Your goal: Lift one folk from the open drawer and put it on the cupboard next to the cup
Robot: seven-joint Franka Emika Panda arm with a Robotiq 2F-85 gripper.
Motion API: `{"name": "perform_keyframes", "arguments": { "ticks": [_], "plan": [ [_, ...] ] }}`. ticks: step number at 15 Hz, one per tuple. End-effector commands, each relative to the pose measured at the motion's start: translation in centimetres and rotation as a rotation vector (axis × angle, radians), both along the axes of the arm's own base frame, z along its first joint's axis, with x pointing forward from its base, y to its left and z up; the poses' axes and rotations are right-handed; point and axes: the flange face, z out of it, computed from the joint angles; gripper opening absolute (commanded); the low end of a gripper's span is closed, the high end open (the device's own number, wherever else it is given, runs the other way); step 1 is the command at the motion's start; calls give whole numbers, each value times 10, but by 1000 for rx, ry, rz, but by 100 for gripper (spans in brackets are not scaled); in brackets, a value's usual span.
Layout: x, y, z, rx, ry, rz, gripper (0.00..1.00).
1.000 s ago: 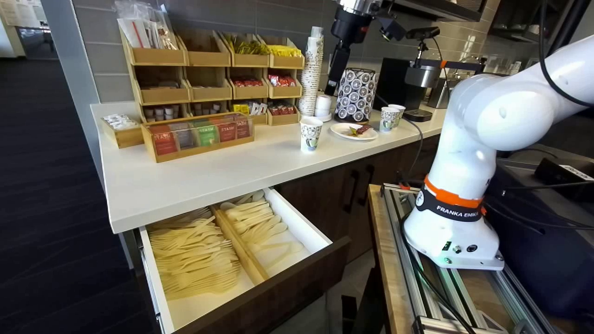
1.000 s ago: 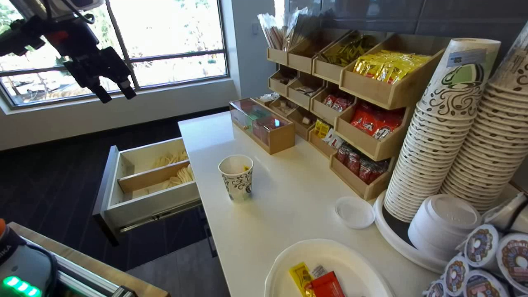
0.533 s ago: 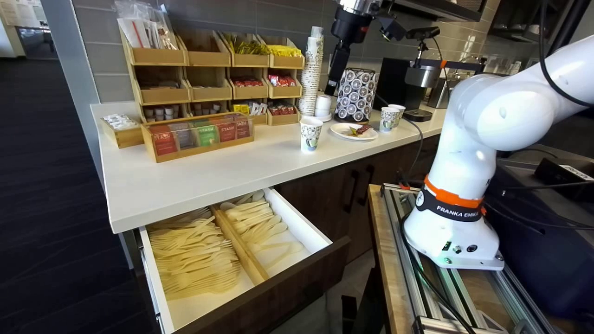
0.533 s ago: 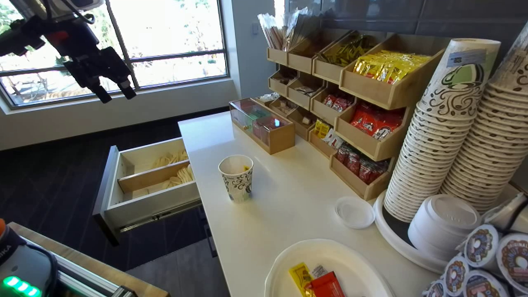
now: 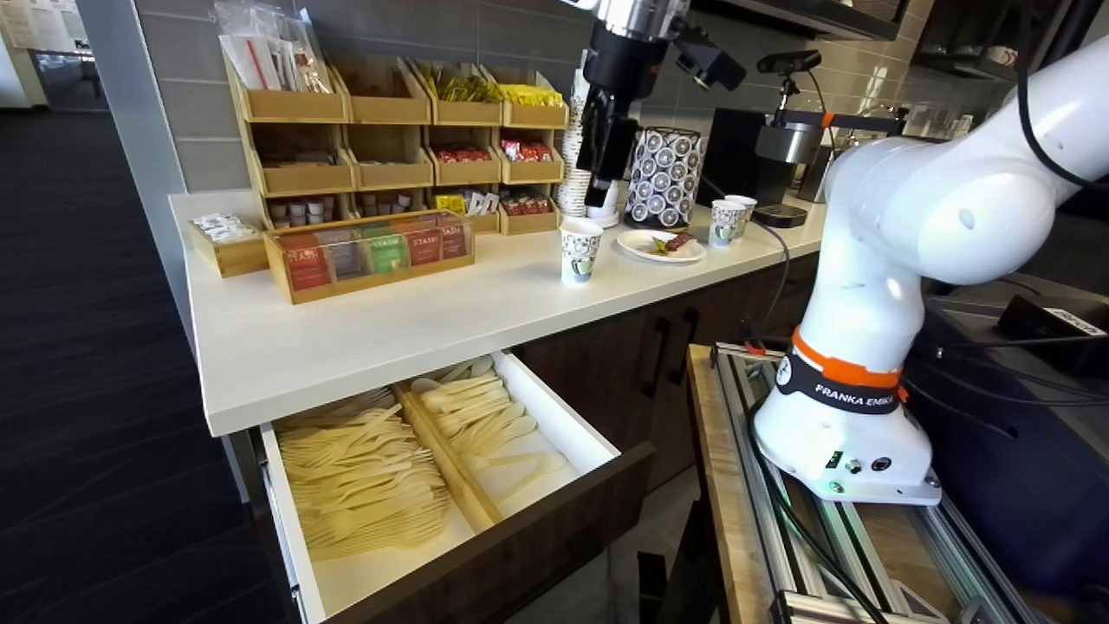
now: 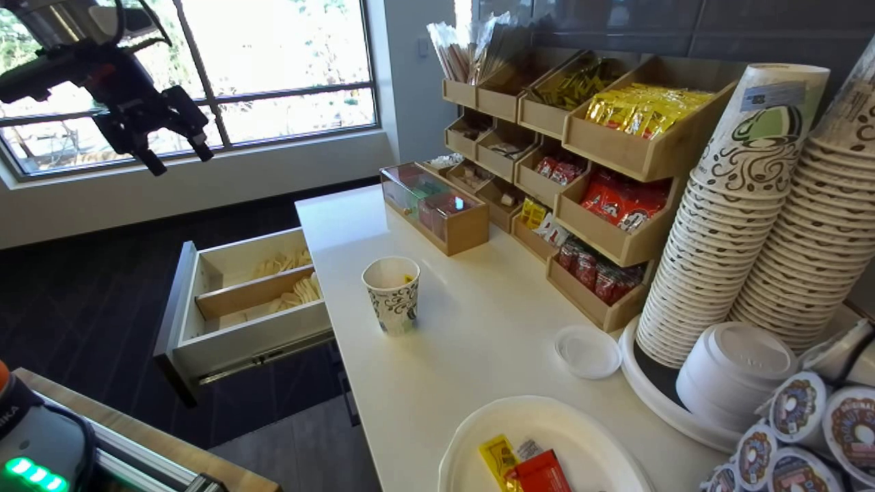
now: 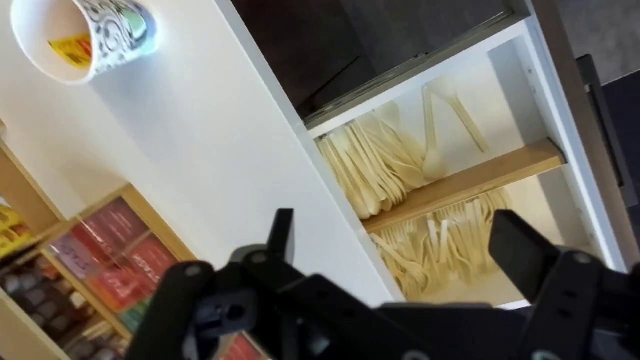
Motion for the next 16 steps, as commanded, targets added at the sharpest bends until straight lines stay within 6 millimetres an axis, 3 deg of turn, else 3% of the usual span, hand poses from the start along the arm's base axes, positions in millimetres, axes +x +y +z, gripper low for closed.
{"name": "perform_keyframes", "arguments": {
  "ticks": [1,6,11,16],
  "plan": [
    [25,52,-43,5,57,182,100],
    [69,84,-112,38,113,376,100],
    [90,122,-179,75,243,464,100],
    [119,144,-210,88,276,413,100]
  ]
}}
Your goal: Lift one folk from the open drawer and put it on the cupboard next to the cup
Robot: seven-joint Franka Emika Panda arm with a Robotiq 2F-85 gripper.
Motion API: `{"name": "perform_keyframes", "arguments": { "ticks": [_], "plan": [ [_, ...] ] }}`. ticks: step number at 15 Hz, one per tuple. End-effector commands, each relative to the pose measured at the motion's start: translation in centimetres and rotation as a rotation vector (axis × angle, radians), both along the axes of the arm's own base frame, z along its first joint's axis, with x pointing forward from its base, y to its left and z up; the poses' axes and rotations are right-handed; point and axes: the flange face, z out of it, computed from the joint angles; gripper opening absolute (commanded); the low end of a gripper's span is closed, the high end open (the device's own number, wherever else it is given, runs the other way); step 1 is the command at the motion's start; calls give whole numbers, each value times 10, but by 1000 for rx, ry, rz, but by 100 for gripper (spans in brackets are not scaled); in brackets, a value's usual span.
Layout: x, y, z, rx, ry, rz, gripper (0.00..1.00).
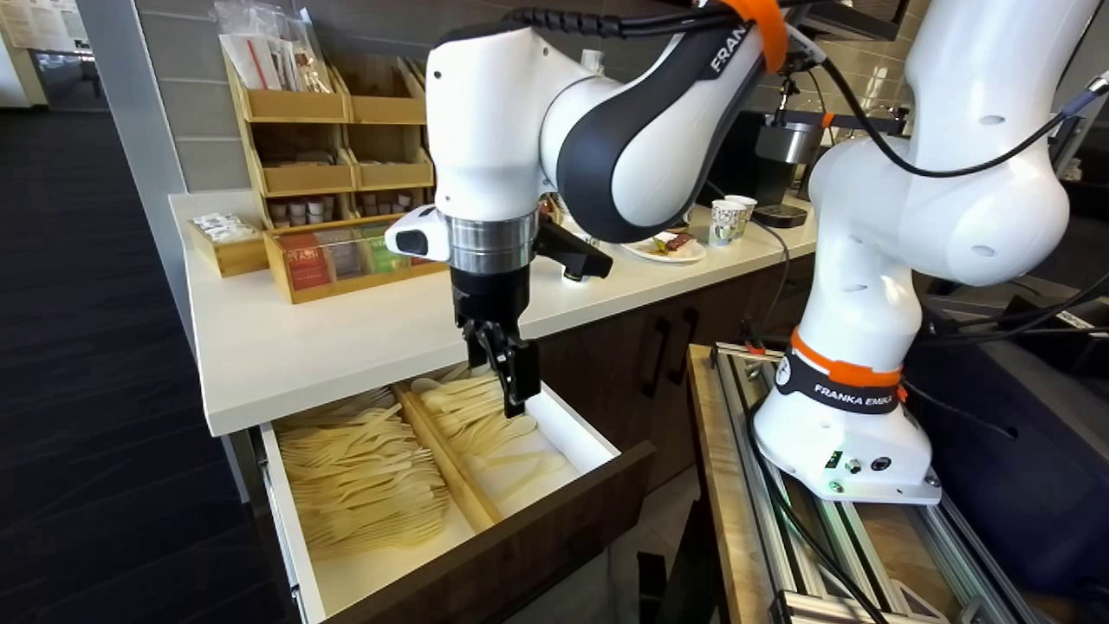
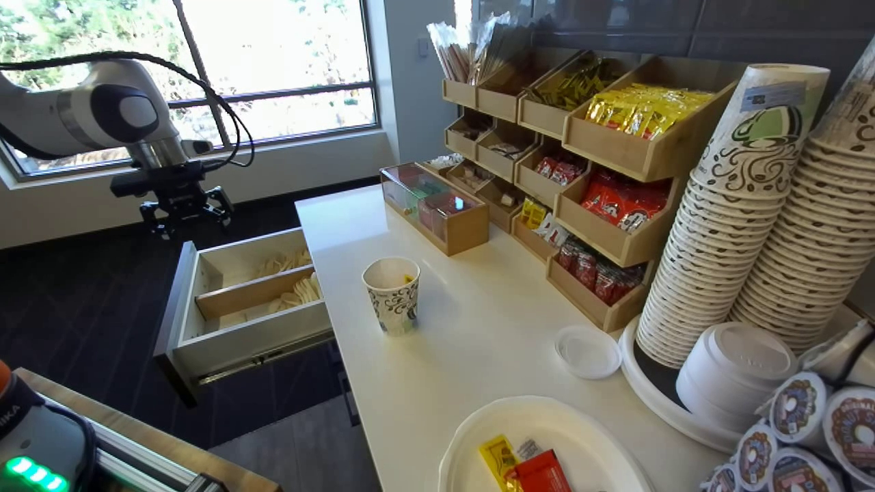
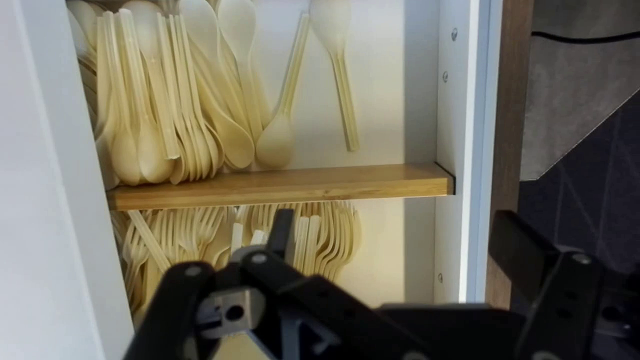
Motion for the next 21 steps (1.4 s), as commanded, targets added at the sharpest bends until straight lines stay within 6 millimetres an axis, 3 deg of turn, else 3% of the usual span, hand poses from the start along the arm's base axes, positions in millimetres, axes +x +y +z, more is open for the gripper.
{"name": "perform_keyframes", "arguments": {
  "ticks": [1,7,15,19,20,21],
  "plan": [
    [30,16,-21,25,11,-34,100],
    [77,24,-56,63,-19,-85,100],
    [115,26,-106,55,-91,-141,100],
    [133,15,-117,-1,-123,-152,100],
    [123,16,-108,32,-92,-147,100],
    [127,14,-110,19,-101,-150,100]
  ]
}}
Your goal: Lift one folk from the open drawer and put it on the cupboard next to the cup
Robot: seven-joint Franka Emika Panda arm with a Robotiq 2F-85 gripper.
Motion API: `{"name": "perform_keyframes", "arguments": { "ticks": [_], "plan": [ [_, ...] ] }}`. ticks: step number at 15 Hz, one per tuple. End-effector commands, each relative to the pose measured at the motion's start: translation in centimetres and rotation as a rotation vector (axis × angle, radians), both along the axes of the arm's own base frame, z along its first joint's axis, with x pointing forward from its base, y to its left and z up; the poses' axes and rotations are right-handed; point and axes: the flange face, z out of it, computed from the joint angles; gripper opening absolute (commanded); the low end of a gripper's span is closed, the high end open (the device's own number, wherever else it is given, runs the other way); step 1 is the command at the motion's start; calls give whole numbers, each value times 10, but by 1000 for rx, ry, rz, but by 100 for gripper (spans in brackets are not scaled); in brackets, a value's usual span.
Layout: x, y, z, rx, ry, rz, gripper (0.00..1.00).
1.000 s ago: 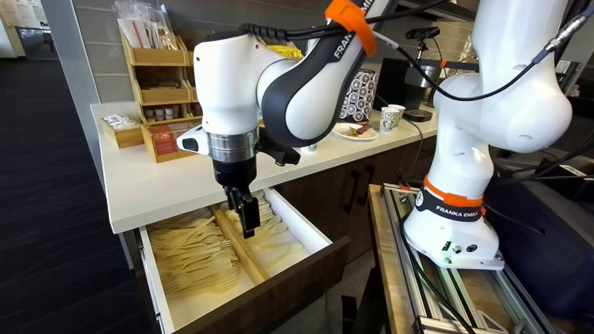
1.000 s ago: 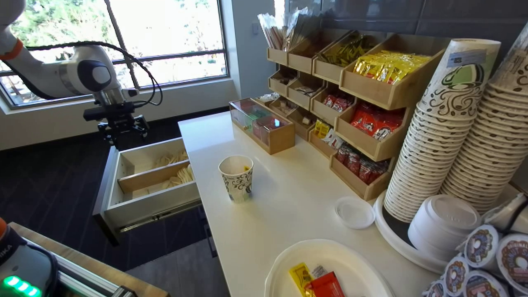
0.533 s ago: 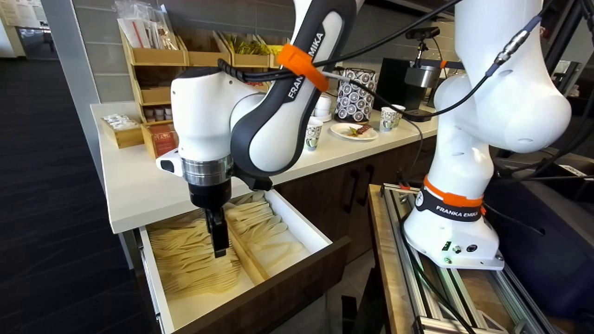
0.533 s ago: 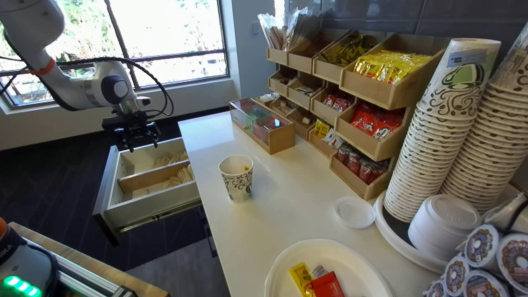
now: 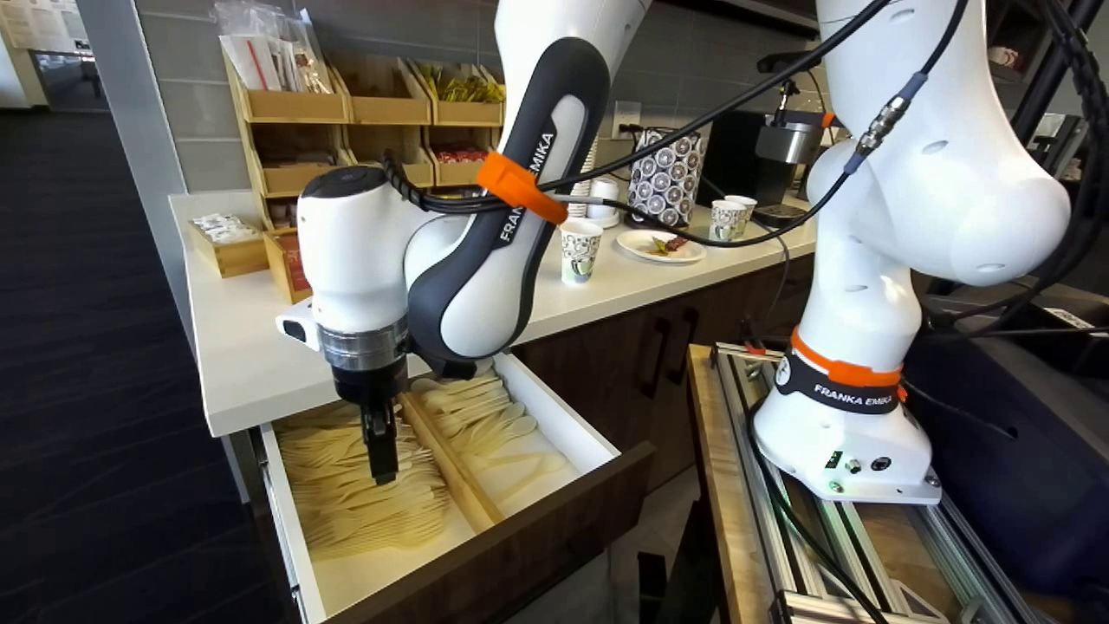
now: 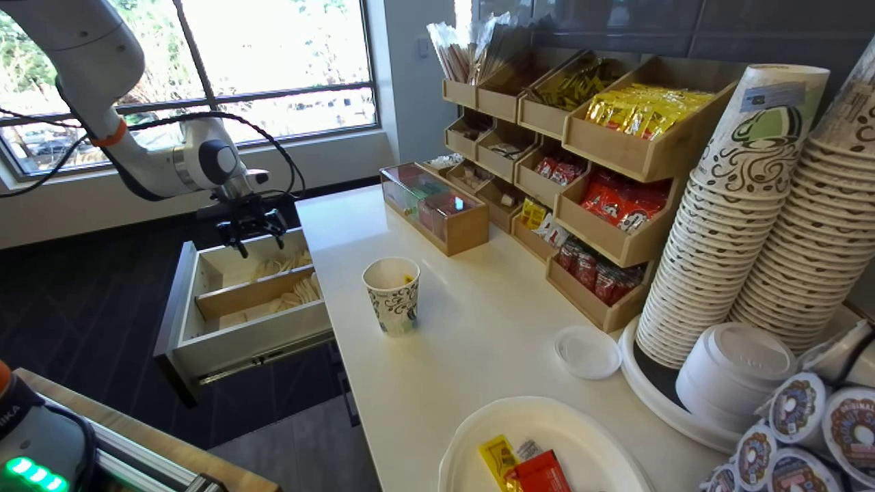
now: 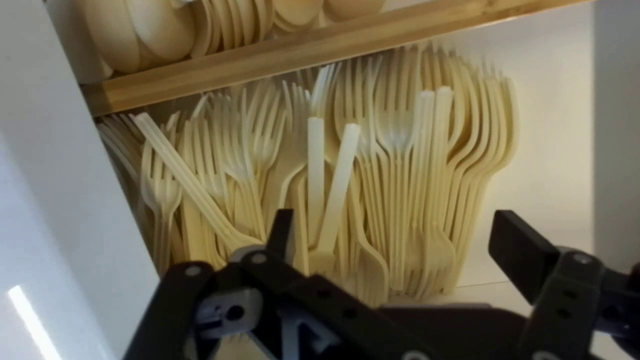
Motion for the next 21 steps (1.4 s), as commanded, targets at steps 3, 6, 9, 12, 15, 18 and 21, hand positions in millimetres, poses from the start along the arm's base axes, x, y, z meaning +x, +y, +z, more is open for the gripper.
{"name": "perform_keyframes", "arguments": {
  "ticks": [3,6,9,12,15,18,21],
  "plan": [
    [5,-2,-2,-10,-5,-1,100],
    [5,0,-2,-10,-6,-1,100],
    [9,0,-6,-12,-5,-32,100],
    [12,-3,-7,-17,-4,-56,100],
    [16,-4,-11,-15,-5,-73,100],
    [18,-4,-19,-19,5,-82,95],
    [23,-4,-27,-26,4,-86,85]
  ]
}}
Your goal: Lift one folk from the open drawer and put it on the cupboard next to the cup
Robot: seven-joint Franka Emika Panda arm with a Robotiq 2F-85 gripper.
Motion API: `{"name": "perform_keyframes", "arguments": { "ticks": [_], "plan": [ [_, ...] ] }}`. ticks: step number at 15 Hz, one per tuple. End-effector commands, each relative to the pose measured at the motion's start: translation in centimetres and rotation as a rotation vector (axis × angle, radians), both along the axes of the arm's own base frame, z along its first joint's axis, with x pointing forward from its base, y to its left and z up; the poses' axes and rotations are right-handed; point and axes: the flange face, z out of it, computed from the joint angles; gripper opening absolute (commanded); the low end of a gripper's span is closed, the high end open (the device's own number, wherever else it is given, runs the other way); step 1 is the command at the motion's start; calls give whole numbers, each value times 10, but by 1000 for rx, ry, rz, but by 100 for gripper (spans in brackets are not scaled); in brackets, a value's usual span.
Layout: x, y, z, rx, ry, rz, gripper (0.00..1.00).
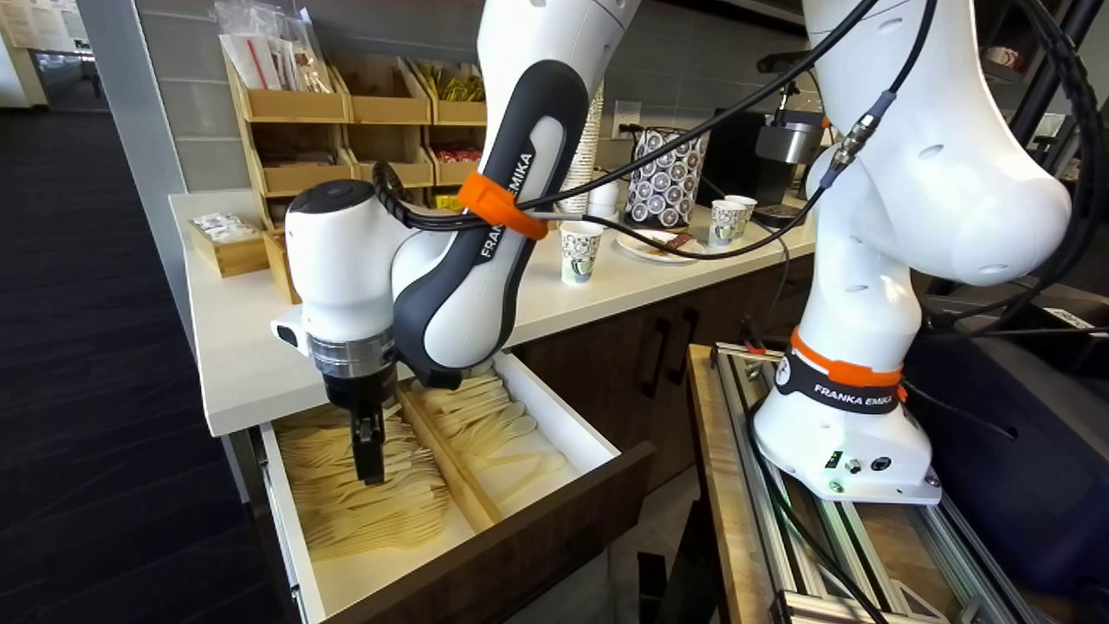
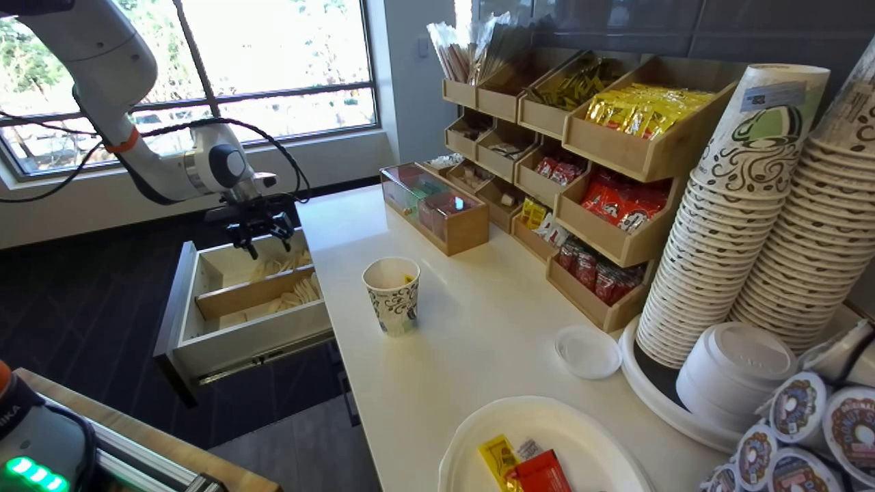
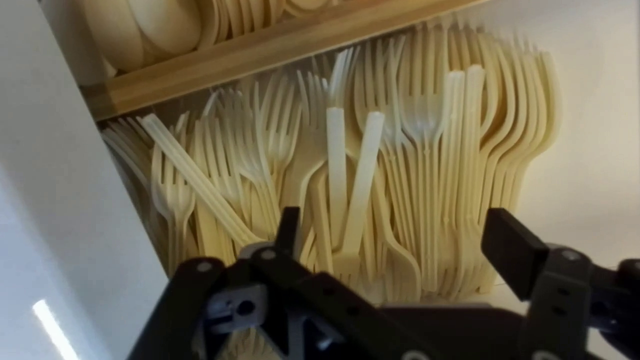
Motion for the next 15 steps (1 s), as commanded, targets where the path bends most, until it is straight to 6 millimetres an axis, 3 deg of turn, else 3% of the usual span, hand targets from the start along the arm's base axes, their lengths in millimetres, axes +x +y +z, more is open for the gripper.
{"name": "perform_keyframes", "arguments": {
  "ticks": [1,2,4,5,10,12,15],
  "plan": [
    [9,0,-15,-13,14,-25,77],
    [10,-1,-18,-17,12,-27,74],
    [14,-2,-22,-18,16,-26,53],
    [15,-2,-24,-18,19,-27,49],
    [21,-1,-33,-24,28,-27,59],
    [23,-1,-36,-27,29,-29,57],
    [26,-4,-38,-32,29,-33,41]
  ]
}}
